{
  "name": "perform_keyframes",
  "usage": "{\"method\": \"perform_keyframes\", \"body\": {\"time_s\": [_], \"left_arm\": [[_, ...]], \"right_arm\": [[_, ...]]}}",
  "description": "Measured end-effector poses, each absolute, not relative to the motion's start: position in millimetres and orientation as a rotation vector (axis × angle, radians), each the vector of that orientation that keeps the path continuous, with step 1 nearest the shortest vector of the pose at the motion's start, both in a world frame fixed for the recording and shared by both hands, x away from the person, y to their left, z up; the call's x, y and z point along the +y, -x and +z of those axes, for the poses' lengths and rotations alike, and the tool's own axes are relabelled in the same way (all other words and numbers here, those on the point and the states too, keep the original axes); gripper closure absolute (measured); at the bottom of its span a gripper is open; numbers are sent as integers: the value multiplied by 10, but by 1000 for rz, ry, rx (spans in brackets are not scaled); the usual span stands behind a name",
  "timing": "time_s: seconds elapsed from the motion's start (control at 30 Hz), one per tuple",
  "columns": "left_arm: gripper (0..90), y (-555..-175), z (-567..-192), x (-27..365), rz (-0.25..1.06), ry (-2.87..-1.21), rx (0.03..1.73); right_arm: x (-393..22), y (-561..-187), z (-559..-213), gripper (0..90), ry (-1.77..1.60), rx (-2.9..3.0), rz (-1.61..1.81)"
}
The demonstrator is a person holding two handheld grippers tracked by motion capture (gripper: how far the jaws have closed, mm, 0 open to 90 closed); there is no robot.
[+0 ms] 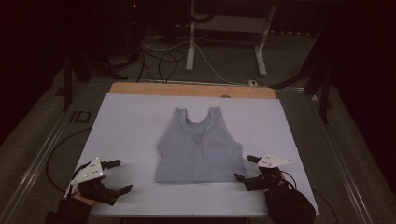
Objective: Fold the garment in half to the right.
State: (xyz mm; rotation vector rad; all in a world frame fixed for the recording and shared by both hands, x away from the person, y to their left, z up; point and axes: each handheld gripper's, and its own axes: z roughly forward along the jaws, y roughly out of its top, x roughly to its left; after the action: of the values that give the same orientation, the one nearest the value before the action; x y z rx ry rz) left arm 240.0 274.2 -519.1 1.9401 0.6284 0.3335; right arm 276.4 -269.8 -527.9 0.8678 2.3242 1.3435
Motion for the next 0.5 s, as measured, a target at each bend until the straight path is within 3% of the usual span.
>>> {"method": "perform_keyframes", "body": {"time_s": [0.5], "left_arm": [[5,-2413,-5196,2669,321,-1984,613]], "right_arm": [[-2617,-2736,-5296,91,-824,2399,1299]]}}
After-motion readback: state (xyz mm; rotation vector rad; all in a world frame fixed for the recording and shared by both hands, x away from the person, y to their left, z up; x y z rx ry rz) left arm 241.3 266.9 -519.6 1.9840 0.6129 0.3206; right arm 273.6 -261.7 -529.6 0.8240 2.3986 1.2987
